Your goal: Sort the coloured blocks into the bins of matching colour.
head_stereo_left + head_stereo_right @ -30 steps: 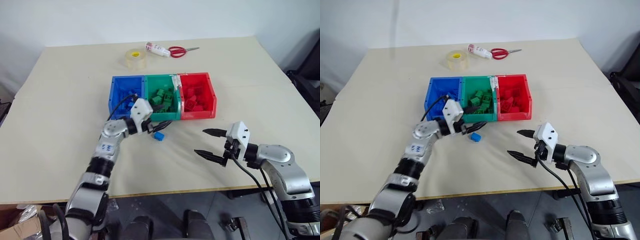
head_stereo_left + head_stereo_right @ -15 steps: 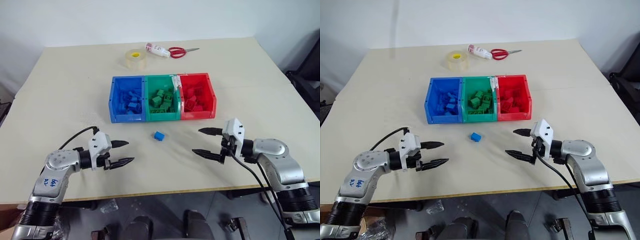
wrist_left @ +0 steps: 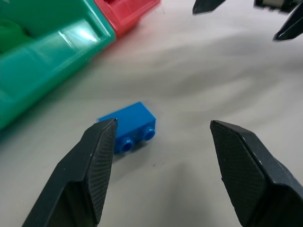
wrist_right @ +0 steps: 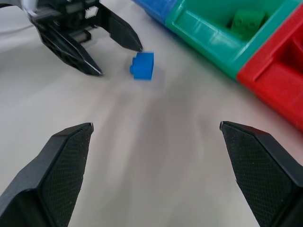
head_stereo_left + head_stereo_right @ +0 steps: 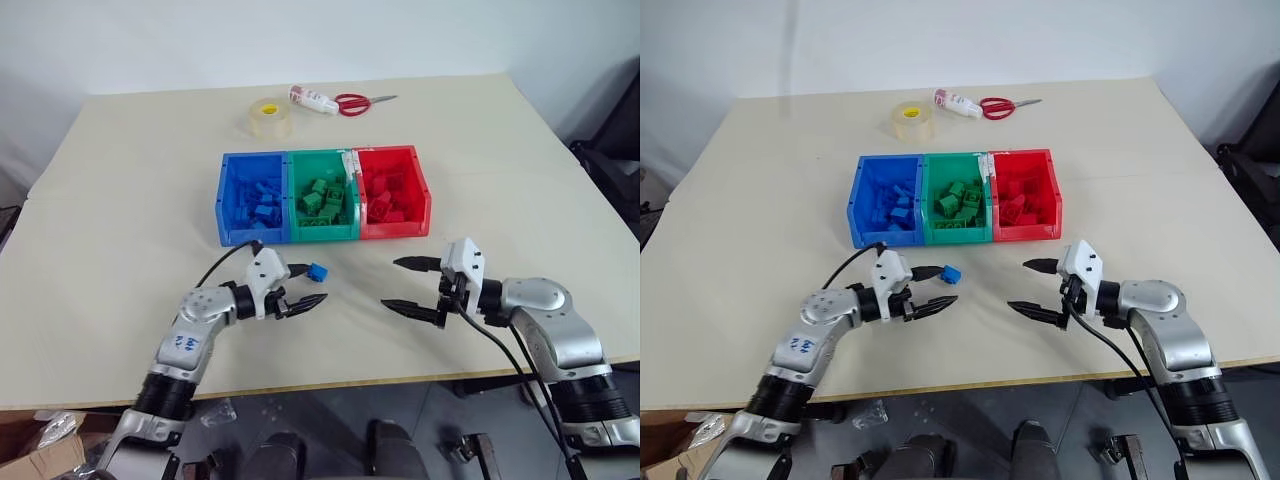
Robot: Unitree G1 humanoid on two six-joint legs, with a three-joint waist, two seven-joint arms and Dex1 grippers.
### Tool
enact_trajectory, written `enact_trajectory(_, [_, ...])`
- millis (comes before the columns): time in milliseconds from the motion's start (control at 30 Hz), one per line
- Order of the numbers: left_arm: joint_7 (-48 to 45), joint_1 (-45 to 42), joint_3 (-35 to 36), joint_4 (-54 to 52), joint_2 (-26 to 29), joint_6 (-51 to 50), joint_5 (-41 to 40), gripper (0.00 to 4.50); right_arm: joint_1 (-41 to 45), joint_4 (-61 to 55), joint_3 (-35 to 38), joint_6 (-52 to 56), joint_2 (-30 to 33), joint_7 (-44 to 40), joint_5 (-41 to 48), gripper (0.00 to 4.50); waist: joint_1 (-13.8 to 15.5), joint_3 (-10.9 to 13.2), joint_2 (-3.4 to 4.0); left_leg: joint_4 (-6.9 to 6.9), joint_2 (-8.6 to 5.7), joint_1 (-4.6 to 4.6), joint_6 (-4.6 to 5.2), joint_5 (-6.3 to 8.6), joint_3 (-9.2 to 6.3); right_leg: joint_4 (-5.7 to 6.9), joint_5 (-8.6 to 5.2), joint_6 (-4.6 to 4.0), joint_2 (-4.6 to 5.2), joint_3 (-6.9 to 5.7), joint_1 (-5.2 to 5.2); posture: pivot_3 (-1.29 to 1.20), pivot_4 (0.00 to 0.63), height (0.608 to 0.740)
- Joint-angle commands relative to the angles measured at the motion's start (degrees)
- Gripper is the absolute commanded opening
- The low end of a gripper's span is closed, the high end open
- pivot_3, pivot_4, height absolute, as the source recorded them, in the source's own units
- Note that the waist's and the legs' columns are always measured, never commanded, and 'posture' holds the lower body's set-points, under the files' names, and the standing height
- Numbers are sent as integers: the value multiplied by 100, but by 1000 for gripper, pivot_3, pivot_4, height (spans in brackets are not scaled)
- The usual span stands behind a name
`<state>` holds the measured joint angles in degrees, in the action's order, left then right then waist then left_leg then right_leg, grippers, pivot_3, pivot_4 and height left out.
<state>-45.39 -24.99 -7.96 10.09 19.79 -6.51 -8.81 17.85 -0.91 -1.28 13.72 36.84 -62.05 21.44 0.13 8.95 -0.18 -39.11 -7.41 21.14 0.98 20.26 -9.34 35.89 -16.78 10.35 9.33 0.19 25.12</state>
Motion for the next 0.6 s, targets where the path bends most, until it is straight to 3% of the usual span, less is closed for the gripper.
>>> enact_trajectory(33, [79, -124, 5, 324, -114, 132, 41, 2736, -133, -390, 276, -8, 106, 96, 108, 4500, -3, -1, 1, -1, 0, -1, 0, 0, 1, 1, 0, 0, 0, 1, 0, 0, 150, 740])
enact_trajectory(333, [-109, -160, 1, 485, -76, 327, 52, 13, -328, -585, 382, 43, 161, 192, 131, 4500, 7, -3, 2, -2, -2, -2, 0, 0, 1, 3, 0, 1, 2, 1, -1, 0, 150, 740])
enact_trajectory(600, [-263, 47, 87, -131, 96, 226, -106, 13, -171, -401, 289, -27, 125, 103, 90, 4500, -12, -3, 2, -1, 0, -2, 0, 0, 1, 2, 0, 0, 2, 1, 0, 0, 150, 740])
